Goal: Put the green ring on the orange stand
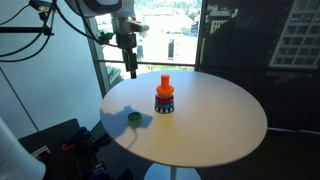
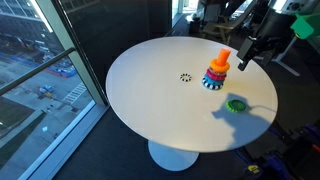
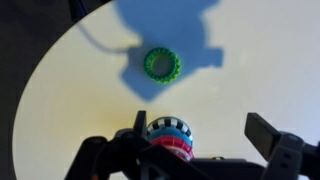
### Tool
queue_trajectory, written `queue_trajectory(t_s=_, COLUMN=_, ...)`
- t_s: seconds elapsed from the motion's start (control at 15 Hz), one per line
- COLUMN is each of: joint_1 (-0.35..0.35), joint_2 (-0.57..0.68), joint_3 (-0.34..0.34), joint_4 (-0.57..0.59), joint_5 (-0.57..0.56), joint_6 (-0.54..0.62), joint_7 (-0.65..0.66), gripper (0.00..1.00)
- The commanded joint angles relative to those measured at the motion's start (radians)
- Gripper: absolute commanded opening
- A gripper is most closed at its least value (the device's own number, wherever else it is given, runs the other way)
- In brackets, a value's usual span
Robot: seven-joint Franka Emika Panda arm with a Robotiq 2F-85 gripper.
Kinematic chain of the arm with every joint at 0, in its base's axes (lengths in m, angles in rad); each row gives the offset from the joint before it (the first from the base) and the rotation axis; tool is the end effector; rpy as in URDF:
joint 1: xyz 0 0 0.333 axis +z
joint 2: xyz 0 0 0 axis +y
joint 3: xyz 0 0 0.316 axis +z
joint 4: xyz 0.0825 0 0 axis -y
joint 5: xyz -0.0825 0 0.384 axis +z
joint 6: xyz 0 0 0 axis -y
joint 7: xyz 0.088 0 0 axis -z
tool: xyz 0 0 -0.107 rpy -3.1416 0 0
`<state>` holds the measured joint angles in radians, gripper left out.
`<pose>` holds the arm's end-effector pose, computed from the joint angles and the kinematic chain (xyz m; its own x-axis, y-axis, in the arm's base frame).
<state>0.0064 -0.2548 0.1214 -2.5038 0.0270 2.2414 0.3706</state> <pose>0.4346 0.0562 0.3744 0.9654 -0.2607 -0.0050 -0.2606 -0.9654 0.0122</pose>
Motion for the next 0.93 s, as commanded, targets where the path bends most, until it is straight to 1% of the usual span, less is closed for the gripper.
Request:
queue_trajectory(t_s=0.0, joint_1=-0.013, joint_2=0.036, joint_3=-0.022, joint_4=-0.029, joint_5=-0.013, joint_6=0.060, joint_7=0.006, gripper=1.00)
queue_trajectory(t_s=0.53, joint_1=-0.014, joint_2=0.166, joint_3=-0.052, joint_4=-0.098, joint_5=-0.035, joint_6=0.203, joint_7=-0.002, gripper=1.00)
queue_trajectory(t_s=0.87, joint_1=-0.012, joint_2=0.257, joint_3=-0.076, joint_4=-0.135, joint_5=-0.066, joint_6=0.323, joint_7=0.008, gripper=1.00)
